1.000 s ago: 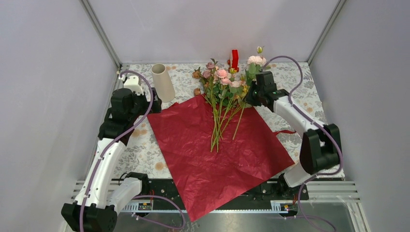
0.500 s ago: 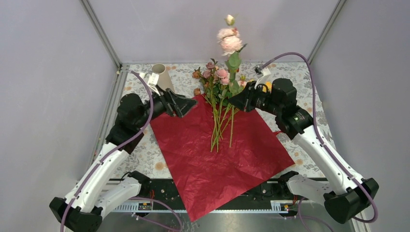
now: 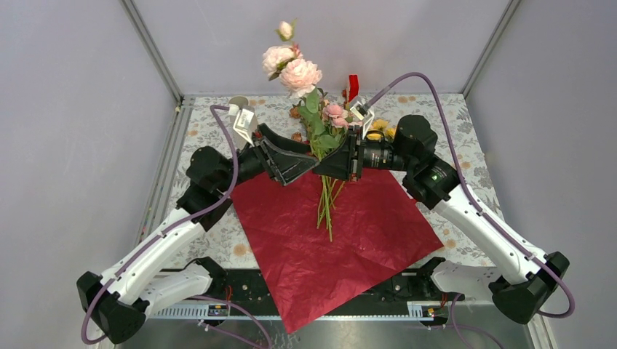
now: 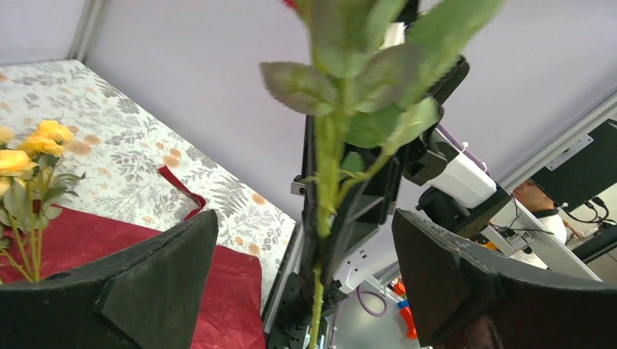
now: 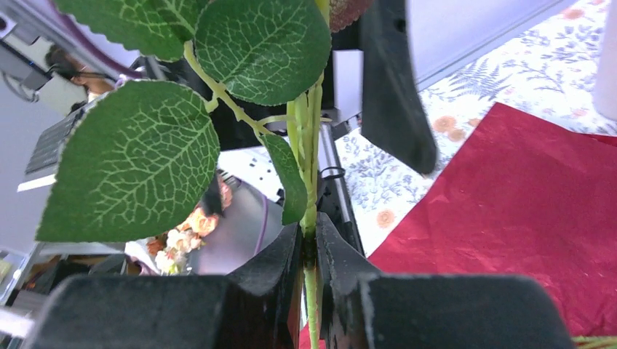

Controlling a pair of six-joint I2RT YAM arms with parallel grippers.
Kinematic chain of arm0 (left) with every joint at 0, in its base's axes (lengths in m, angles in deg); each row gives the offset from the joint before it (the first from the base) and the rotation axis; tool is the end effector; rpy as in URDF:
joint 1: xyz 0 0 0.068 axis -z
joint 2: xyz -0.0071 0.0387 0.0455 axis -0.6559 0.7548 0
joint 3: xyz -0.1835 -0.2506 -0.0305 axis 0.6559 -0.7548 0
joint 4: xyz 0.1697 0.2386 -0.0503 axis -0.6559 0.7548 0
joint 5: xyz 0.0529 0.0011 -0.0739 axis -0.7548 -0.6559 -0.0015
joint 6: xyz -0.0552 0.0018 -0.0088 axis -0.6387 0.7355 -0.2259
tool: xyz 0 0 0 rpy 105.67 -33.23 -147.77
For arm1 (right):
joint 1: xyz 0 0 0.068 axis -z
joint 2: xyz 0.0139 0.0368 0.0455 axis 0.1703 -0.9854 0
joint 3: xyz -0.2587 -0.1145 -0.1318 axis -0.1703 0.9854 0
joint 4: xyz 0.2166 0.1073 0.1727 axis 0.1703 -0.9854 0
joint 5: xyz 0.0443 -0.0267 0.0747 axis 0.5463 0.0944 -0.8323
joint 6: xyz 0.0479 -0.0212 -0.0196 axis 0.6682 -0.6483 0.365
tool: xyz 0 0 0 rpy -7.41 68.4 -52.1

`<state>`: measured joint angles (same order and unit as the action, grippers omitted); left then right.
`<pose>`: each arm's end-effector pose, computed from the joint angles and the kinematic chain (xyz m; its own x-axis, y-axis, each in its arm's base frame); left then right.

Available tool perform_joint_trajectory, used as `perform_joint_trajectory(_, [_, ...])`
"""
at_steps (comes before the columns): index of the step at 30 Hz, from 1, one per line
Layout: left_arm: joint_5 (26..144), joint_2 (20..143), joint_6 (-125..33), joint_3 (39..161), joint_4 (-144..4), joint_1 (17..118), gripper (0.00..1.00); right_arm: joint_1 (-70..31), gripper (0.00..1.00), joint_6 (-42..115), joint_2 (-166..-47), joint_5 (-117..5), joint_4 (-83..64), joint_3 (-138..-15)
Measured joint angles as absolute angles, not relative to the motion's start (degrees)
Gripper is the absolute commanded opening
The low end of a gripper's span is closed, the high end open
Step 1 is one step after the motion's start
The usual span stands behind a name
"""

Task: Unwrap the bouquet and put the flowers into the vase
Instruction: Pick up the fake flower from the wrapping paper.

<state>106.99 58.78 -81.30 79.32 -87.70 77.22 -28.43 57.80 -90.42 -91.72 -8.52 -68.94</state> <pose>0.1684 -0.1474 0.4433 -0.4813 -0.4319 -0.7628 0.7961 0.1489 -0.5866 0.1966 0.1885 0.4713 -0.4229 0.1082 -0.8997 -0.8932 0.1178 0.4340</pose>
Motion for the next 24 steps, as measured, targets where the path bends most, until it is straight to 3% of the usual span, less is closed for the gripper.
perform_joint_trajectory(8, [107.14, 61.4, -81.98, 80.72, -87.42, 79.97, 0.55, -30.22, 0.0, 57.97, -91.54, -95.8, -8.41, -70.51])
perform_joint_trajectory(17, [107.18, 61.32, -82.46, 81.02, -88.16, 80.06, 0.4, -30.53, 0.0, 57.84, -93.07, -97.71, -10.66, -70.75])
perform_joint_trajectory(24, [107.29, 61.32, -82.94, 81.02, -88.45, 80.1, 0.06, -30.99, 0.01, 56.86, -93.55, -97.77, -13.46, -71.47])
